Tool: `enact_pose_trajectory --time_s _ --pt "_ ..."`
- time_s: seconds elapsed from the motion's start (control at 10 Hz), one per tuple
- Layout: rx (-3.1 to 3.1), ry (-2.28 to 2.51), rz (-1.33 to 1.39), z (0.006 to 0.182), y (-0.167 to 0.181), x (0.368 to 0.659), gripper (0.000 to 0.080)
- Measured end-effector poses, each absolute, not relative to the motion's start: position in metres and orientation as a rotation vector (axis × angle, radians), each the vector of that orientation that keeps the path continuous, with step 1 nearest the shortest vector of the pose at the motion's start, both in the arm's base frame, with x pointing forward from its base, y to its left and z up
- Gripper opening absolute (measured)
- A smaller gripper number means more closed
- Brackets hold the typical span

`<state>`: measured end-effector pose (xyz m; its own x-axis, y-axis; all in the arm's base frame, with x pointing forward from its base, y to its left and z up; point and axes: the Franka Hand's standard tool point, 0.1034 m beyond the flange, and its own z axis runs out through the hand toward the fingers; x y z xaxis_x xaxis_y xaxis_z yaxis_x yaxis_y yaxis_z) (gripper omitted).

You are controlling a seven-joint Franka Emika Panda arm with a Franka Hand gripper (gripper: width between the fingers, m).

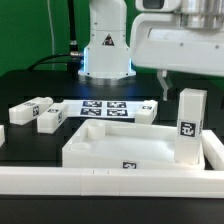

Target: Assemble desk

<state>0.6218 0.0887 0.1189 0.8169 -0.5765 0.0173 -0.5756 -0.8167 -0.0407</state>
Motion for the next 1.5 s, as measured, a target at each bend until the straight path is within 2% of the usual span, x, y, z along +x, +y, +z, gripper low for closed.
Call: enact_pose_trajectory --time_s 0.3,0.4,1.0,1.5 --pt "-2.994 0.777 -0.053 0.143 0.081 0.595 0.0649" --pt "-2.995 0.778 -0.048 0.141 0.079 0.586 0.0649" --pt "-2.998 0.762 -0.054 0.138 0.080 0.585 0.0649" --pt "-3.016 0.651 -0.078 0.118 0.060 0.531 0.0649"
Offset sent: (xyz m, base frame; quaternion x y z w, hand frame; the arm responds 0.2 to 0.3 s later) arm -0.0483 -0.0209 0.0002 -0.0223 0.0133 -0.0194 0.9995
